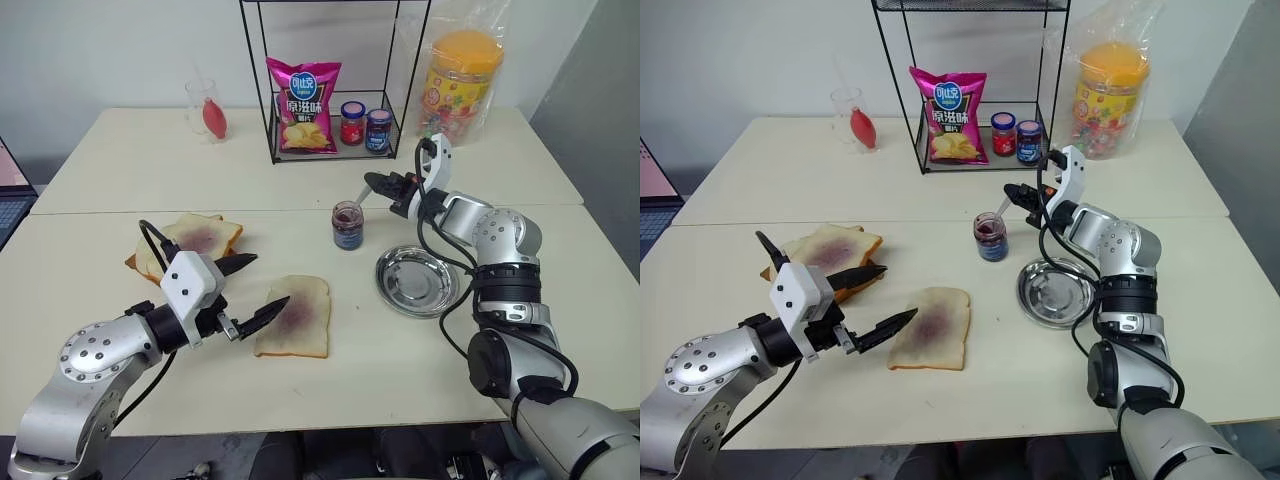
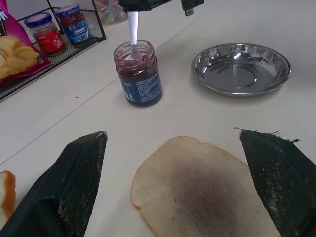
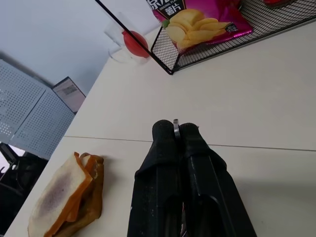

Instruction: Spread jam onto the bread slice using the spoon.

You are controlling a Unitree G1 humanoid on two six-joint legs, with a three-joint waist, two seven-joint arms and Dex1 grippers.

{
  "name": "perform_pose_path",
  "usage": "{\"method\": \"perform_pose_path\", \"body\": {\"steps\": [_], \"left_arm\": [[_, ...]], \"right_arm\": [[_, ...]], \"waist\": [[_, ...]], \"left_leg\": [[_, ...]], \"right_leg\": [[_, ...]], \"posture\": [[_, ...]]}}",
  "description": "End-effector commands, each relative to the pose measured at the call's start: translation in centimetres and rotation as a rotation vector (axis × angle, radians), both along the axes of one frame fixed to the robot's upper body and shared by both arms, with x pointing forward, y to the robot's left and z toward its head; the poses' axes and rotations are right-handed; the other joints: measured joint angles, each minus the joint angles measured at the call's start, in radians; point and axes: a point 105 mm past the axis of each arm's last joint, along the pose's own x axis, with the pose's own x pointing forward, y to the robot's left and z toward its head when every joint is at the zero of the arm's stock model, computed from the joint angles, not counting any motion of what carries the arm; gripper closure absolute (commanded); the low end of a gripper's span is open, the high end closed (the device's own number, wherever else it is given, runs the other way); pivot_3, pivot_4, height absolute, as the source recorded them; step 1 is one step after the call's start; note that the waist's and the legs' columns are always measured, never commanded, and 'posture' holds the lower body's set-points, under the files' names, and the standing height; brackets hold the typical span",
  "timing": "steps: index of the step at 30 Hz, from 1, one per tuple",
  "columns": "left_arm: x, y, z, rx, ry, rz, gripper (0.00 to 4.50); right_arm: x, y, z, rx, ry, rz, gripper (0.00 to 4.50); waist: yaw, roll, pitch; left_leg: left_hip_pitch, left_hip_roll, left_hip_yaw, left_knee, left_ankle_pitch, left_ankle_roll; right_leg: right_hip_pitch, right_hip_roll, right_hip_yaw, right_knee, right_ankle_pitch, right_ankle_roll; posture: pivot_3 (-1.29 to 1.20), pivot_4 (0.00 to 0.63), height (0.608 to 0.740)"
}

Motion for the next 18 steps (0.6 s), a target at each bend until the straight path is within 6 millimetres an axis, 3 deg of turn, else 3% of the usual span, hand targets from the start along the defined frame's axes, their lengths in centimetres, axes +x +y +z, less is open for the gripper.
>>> {"method": "perform_pose_path", "body": {"steps": [1,18], "left_arm": [[-0.37,-0.51,0.8,0.009,-0.032,-0.028,0.0],[-0.34,-0.47,0.77,0.012,-0.031,-0.031,0.0]], "right_arm": [[-0.1,0.32,2.19,0.042,-0.05,0.017,4.48],[0.18,-0.39,2.12,0.099,0.001,-0.01,4.48]], "waist": [[0.0,0.0,0.0],[0.0,0.0,0.0]], "left_leg": [[0.0,0.0,0.0,0.0,0.0,0.0],[0.0,0.0,0.0,0.0,0.0,0.0]], "right_leg": [[0.0,0.0,0.0,0.0,0.0,0.0],[0.0,0.0,0.0,0.0,0.0,0.0]], "posture": [[0.0,0.15,0.74],[0.0,0.15,0.74]]}}
